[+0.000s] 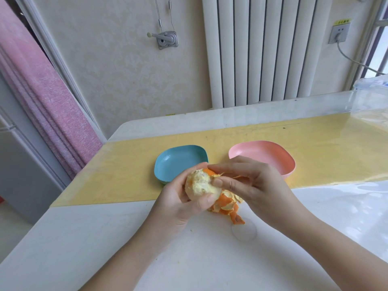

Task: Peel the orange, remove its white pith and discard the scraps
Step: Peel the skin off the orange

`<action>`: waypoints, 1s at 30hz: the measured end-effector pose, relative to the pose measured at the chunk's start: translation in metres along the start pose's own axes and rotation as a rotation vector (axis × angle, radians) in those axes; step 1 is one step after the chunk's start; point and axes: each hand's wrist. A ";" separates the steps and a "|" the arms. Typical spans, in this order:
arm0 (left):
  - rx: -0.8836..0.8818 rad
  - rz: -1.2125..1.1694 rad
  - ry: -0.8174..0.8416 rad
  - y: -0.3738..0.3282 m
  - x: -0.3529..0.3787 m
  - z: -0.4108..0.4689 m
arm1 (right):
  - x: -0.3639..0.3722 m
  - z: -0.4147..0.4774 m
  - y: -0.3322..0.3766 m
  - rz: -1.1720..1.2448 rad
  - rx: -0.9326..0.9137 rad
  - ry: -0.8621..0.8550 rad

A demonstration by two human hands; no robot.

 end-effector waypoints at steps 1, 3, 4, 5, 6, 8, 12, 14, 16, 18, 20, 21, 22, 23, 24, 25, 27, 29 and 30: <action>0.004 0.008 -0.017 0.000 0.000 -0.001 | 0.000 -0.001 0.000 -0.118 -0.081 -0.022; 0.030 0.051 -0.047 0.001 0.001 -0.002 | 0.003 -0.002 -0.001 -0.373 -0.265 -0.090; 0.044 0.074 -0.055 0.001 0.001 -0.002 | 0.004 -0.003 -0.001 -0.473 -0.332 -0.127; 0.052 0.089 -0.057 0.001 0.002 -0.003 | 0.004 -0.004 0.000 -0.552 -0.381 -0.167; 0.054 0.098 -0.058 0.002 0.004 -0.003 | 0.005 -0.004 0.001 -0.626 -0.424 -0.211; 0.046 0.101 -0.061 0.003 0.008 -0.004 | 0.007 -0.006 0.004 -0.779 -0.481 -0.302; 0.029 0.099 -0.048 0.003 0.015 -0.006 | 0.011 -0.009 0.009 -0.922 -0.476 -0.367; 0.015 0.081 -0.053 0.002 0.017 -0.007 | 0.010 -0.010 0.011 -0.885 -0.448 -0.347; 0.002 0.071 -0.037 0.000 0.018 -0.008 | 0.010 -0.008 0.013 -0.853 -0.404 -0.325; -0.004 0.074 0.001 -0.002 0.018 -0.008 | 0.010 -0.006 0.010 -0.799 -0.336 -0.325; -0.009 0.069 0.029 -0.003 0.017 -0.009 | 0.012 -0.005 0.008 -0.647 -0.231 -0.336; -0.012 0.079 0.045 -0.004 0.016 -0.009 | 0.011 -0.004 0.007 -0.531 -0.158 -0.330; -0.015 0.094 0.066 -0.004 0.015 -0.010 | 0.008 -0.003 0.006 -0.401 -0.071 -0.322; -0.016 0.106 0.087 -0.003 0.015 -0.010 | 0.004 -0.002 0.006 -0.280 0.022 -0.310; -0.018 0.111 0.100 -0.003 0.015 -0.010 | -0.001 0.000 0.006 -0.190 0.100 -0.297; -0.021 0.118 0.100 -0.001 0.015 -0.010 | -0.007 0.002 0.005 -0.146 0.150 -0.288; -0.022 0.144 0.074 0.001 0.011 -0.008 | -0.016 0.003 0.005 -0.191 0.195 -0.251; -0.013 0.188 0.029 0.003 0.006 -0.005 | -0.018 0.003 0.005 -0.366 0.164 -0.227; -0.005 0.217 0.006 0.004 0.003 -0.004 | -0.017 0.002 0.004 -0.473 0.123 -0.230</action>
Point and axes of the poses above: each hand's wrist, its own z-axis towards the middle knuckle, its own x-axis out of the palm, y = z × x, and after that the axes turned 13 degrees about x, right-handed
